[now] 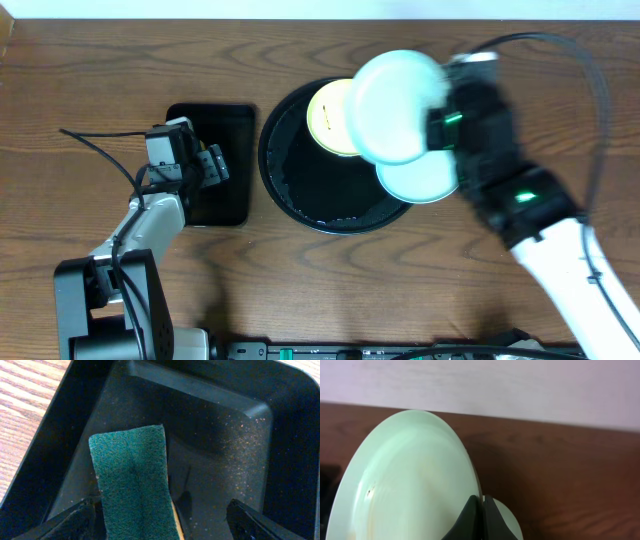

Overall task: Clean dirty plates on tray and stack at the side
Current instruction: 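Set the light-blue plate down on the table at the right side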

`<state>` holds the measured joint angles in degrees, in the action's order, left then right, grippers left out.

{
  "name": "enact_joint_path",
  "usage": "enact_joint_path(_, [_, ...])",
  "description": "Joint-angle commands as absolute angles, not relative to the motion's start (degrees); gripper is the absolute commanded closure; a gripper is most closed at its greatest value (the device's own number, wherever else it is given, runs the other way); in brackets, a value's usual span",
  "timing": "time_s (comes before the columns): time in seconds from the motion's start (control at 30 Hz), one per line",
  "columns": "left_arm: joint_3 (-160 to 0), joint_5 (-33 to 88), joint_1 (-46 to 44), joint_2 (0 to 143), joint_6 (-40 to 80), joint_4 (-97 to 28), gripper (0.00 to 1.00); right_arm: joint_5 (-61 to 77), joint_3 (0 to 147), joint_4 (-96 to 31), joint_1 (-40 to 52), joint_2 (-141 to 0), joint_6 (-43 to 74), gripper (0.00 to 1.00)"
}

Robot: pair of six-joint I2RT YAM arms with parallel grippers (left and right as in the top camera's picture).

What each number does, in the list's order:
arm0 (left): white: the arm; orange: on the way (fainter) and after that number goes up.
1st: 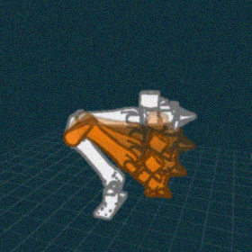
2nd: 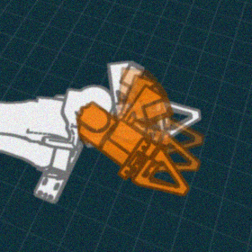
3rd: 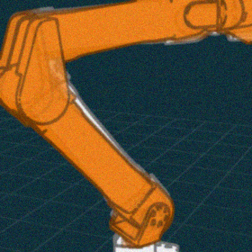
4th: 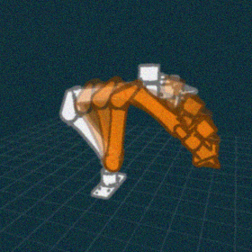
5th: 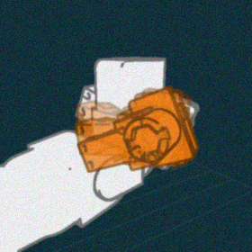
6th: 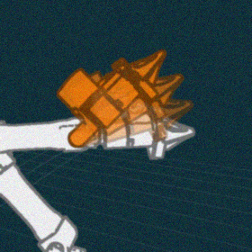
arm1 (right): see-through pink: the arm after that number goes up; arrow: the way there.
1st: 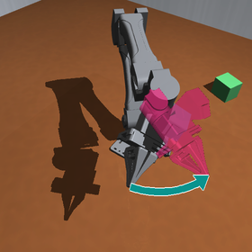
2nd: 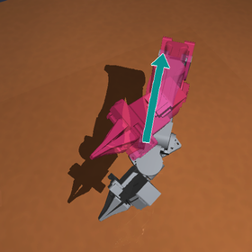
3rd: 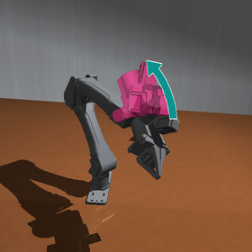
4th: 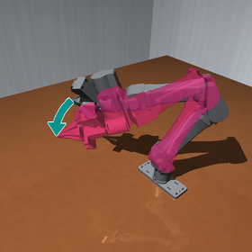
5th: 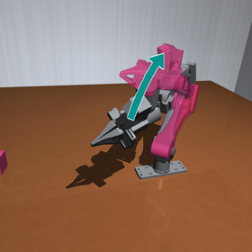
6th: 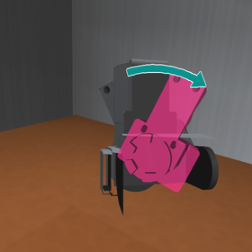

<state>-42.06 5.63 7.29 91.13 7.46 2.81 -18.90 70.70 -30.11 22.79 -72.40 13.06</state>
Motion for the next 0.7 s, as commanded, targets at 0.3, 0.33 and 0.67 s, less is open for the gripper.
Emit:
enact_joint_path(0.3, [-42.4, 5.3, 7.5, 91.0, 7.1, 2.7, 0.15, 14.7, 71.5, -35.3, -16.1, -76.9, 18.0, 0.99])
enact_joint_path(0.33, [-42.4, 5.3, 7.5, 91.0, 7.1, 2.7, 0.15, 15.6, 71.5, -35.1, -18.2, -77.9, 18.0, 0.99])
enact_joint_path(0.67, [-42.4, 5.3, 7.5, 91.0, 7.1, 2.7, 0.15, 15.9, 71.5, -29.2, -28.7, -90.7, 18.0, 0.99])
